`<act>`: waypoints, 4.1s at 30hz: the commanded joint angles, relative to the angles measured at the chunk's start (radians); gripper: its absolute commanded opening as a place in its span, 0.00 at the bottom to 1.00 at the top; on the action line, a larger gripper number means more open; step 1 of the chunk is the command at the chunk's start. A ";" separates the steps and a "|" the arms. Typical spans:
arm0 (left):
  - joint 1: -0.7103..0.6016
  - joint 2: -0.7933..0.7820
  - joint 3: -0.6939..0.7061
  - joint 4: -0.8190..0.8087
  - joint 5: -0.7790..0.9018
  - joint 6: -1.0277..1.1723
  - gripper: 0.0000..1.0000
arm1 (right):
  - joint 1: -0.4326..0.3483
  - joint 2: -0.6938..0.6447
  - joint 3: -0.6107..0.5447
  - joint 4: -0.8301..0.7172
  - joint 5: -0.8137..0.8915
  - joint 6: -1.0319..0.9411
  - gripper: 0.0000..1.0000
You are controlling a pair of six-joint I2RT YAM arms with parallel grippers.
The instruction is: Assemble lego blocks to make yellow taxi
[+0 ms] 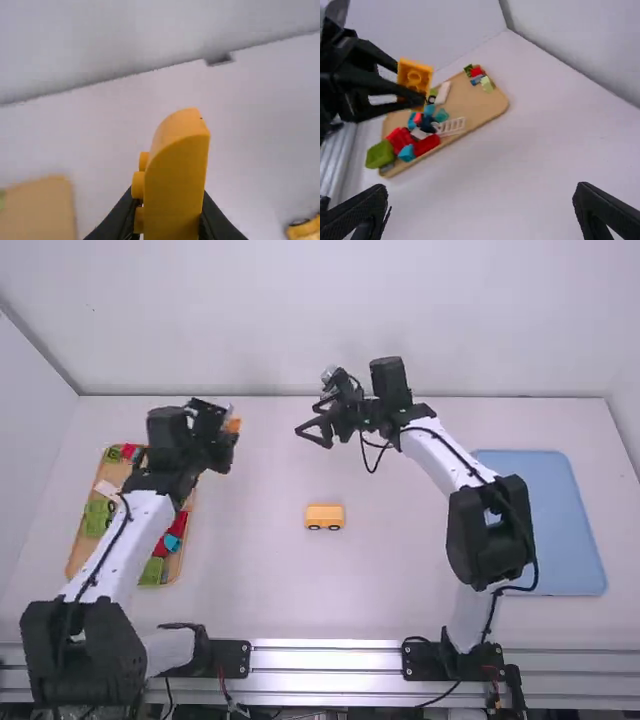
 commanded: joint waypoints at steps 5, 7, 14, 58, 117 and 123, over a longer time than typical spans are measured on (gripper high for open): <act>-0.176 0.093 -0.007 0.098 0.020 0.200 0.02 | -0.024 0.045 0.025 -0.053 -0.110 0.023 0.99; -0.210 0.130 -0.007 0.151 0.008 0.190 0.02 | -0.024 0.069 0.020 0.004 -0.134 0.063 0.98; -0.239 0.227 -0.007 0.313 -0.014 0.012 0.02 | -0.014 0.096 -0.035 0.214 -0.135 0.176 0.88; -0.326 0.278 -0.265 0.942 -0.062 -0.310 0.02 | 0.045 0.096 -0.131 0.451 -0.062 0.282 0.58; -0.085 0.360 -0.111 0.863 0.989 -0.295 0.91 | -0.010 0.096 -0.091 0.428 -0.528 0.018 0.16; -0.085 0.360 -0.111 0.854 0.974 -0.294 0.77 | -0.012 0.096 -0.091 0.431 -0.534 0.018 0.17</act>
